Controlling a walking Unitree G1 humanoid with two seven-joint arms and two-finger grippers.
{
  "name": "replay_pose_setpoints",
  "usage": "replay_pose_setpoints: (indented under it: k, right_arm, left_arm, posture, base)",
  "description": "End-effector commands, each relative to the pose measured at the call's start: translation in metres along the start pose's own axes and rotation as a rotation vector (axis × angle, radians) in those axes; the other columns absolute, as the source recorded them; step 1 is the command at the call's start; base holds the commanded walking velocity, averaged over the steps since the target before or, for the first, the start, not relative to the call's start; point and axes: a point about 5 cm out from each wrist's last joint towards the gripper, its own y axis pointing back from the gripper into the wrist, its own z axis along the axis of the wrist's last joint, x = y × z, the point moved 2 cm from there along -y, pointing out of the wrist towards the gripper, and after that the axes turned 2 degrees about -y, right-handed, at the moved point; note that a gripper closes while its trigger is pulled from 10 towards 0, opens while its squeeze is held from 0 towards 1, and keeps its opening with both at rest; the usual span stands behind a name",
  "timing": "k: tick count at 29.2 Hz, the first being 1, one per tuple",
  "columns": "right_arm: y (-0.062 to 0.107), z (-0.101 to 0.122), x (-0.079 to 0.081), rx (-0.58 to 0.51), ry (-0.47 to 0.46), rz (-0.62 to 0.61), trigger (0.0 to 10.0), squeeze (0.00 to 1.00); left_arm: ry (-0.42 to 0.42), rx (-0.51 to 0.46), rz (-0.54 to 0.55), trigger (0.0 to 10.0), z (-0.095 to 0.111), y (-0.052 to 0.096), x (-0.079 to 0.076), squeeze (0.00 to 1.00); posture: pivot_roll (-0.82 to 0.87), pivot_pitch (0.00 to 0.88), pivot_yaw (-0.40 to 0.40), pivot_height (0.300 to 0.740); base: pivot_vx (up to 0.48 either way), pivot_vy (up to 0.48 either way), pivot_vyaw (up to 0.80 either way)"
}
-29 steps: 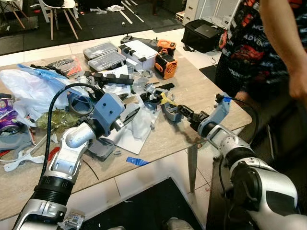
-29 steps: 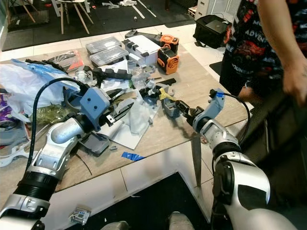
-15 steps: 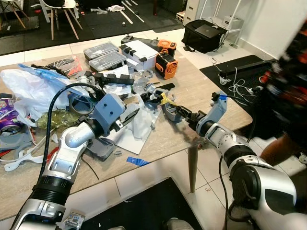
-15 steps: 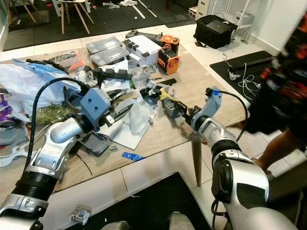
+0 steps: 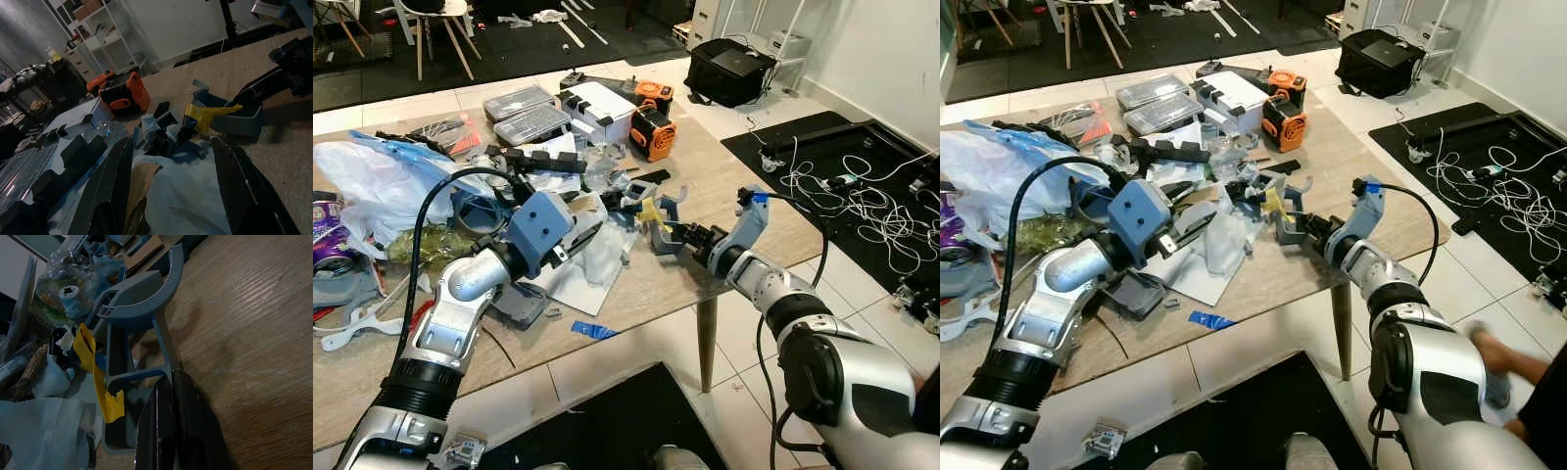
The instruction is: Picking trash to rubbish bin
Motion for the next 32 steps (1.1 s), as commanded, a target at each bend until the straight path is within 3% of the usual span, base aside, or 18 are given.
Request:
replay_pose_setpoints:
  k: [1,7,11,12,16,17,18,19,22,23,24,25,26,29,32]
  right_arm:
    - [0.003,0.001,-0.005,0.004,-0.014,-0.016,0.0,0.00]
    - [0.005,0.016,-0.003,-0.036,0.000,0.033,0.0,0.00]
    - [0.009,0.038,0.006,-0.090,0.015,0.153,0.0,0.00]
    - [0.013,0.052,0.012,-0.123,0.025,0.226,1.0,0.00]
    - [0.015,0.059,0.014,-0.136,0.035,0.261,0.9,0.00]
    - [0.018,0.065,0.018,-0.146,0.052,0.303,1.5,0.00]
    - [0.018,0.065,0.018,-0.146,0.052,0.303,1.5,0.00]
    - [0.021,0.070,0.022,-0.152,0.071,0.347,0.4,0.00]
    - [0.023,0.073,0.027,-0.151,0.101,0.384,1.1,0.00]
    - [0.025,0.074,0.031,-0.149,0.122,0.414,9.0,0.00]
    - [0.025,0.074,0.031,-0.149,0.122,0.414,9.0,0.00]
    - [0.028,0.073,0.035,-0.152,0.136,0.440,10.0,0.00]
    - [0.028,0.073,0.035,-0.152,0.136,0.440,10.0,0.00]
    - [0.043,0.060,0.036,-0.184,0.159,0.476,10.0,0.00]
    - [0.051,0.053,0.031,-0.219,0.145,0.465,10.0,0.00]
  left_arm:
    - [-0.013,0.021,-0.028,10.0,-0.002,0.001,-0.002,0.00]
    - [-0.012,0.019,-0.028,10.0,-0.002,0.000,-0.003,0.00]
    - [0.021,-0.002,-0.018,10.0,0.001,-0.002,-0.004,0.00]
    - [0.037,-0.011,-0.020,10.0,0.001,-0.003,-0.007,0.00]
    - [0.042,-0.014,-0.023,10.0,0.001,-0.004,-0.009,0.00]
    - [0.049,-0.019,-0.026,10.0,0.002,-0.005,-0.011,0.00]
    - [0.049,-0.019,-0.026,10.0,0.002,-0.005,-0.011,0.00]
    - [0.060,-0.031,-0.028,10.0,0.003,-0.007,-0.012,0.00]
    - [0.080,-0.048,-0.025,10.0,0.006,-0.009,-0.013,0.00]
    - [0.106,-0.067,-0.016,10.0,0.009,-0.011,-0.013,0.00]
    - [0.106,-0.067,-0.016,10.0,0.009,-0.011,-0.013,0.00]
    - [0.144,-0.089,0.002,10.0,0.012,-0.011,-0.011,0.00]
    - [0.144,-0.089,0.002,10.0,0.012,-0.011,-0.011,0.00]
    - [0.302,-0.154,0.062,10.0,0.016,-0.008,-0.009,0.00]
    - [0.375,-0.180,0.089,10.0,0.017,-0.007,-0.011,0.00]
  posture:
    - [0.01,0.000,0.003,0.740]
    - [0.01,0.000,0.003,0.740]
    - [0.00,0.000,-0.004,0.740]
    - [-0.01,0.000,-0.005,0.740]
    - [-0.02,0.000,-0.004,0.740]
    - [-0.03,0.000,-0.007,0.740]
    - [-0.03,0.000,-0.007,0.740]
    - [-0.03,0.000,-0.010,0.740]
    - [-0.04,0.000,-0.012,0.740]
    - [-0.03,0.000,-0.018,0.740]
    - [-0.03,0.000,-0.018,0.740]
    - [-0.04,0.000,-0.020,0.740]
    - [-0.04,0.000,-0.020,0.740]
    - [-0.05,0.000,-0.024,0.740]
    - [-0.04,0.000,-0.034,0.740]
  base:
    - [0.000,0.000,0.00]
    - [0.000,0.000,0.00]
    - [0.000,0.000,0.00]
    - [0.000,0.000,0.00]
    - [0.000,0.000,0.00]
    - [0.000,0.000,0.00]
    - [0.000,0.000,0.00]
    - [0.000,0.000,0.00]
    - [0.000,0.000,0.00]
    - [0.000,0.000,0.00]
    - [0.000,0.000,0.00]
    - [0.000,0.000,0.00]
    - [0.000,0.000,0.00]
    - [0.000,0.000,0.00]
    - [0.000,0.000,0.00]
